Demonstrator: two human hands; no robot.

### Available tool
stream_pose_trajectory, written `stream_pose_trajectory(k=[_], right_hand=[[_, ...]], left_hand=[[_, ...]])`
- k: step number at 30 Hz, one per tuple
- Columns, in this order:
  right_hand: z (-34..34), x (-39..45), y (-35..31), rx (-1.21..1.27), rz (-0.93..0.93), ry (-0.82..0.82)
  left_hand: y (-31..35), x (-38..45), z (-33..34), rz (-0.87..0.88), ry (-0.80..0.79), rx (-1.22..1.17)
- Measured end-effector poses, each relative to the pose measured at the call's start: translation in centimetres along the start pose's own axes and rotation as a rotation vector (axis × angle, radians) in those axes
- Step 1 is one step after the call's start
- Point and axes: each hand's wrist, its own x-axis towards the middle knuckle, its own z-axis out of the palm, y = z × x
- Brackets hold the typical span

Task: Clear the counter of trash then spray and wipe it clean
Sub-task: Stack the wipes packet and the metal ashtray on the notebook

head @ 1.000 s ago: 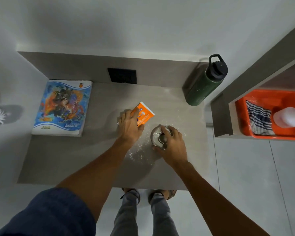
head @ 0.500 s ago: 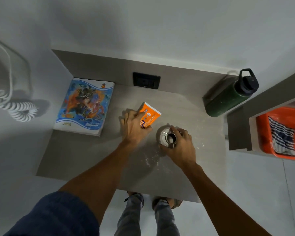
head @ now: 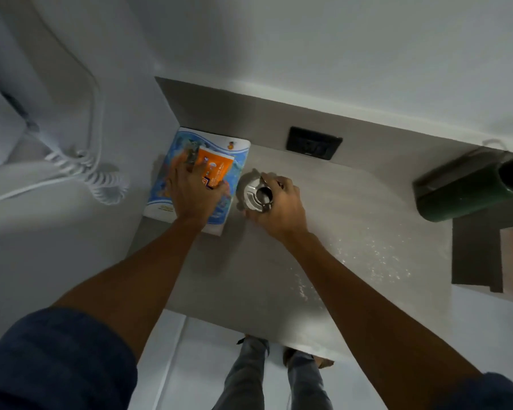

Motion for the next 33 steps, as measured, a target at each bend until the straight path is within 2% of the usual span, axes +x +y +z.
stream_pose_trajectory(k=[6, 10, 15, 20, 24, 27, 30, 33], right_hand=[[2.5, 4.3, -3.8, -0.073, -0.106, -0.043], [4.1, 6.5, -5.5, -0.122, -0.127, -0.059], [6.1, 8.3, -6.5, -0.152, -0.152, -0.081], [7.5, 9.1, -6.1, -0.151, -0.147, -0.125], [7.8, 7.9, -5.1, -0.074, -0.14, -0.05], [6.5, 6.1, -3.8, 0.039, -0.122, 0.048], [4.2, 4.2, -1.2, 0.111, -0.103, 0.162], [0.1, 2.9, 1.5, 0.157, -0.046, 0.191]], left_hand=[[-2.6, 3.2, -1.1, -0.025, -0.05, -0.031], [-4.0, 4.3, -1.0, 0.036, -0.029, -0.01], [-5.3, 5.6, -0.7, 0.079, -0.091, 0.035], [-6.0, 5.8, -0.4, 0.121, -0.044, 0.031], [-6.3, 4.9, -0.2, 0.181, 0.091, -0.005], [-5.5, 3.2, 0.3, 0.219, 0.186, -0.134], [-3.3, 0.0, 1.3, 0.288, 0.168, -0.22], [-0.5, -3.6, 2.9, 0.291, 0.08, -0.255]])
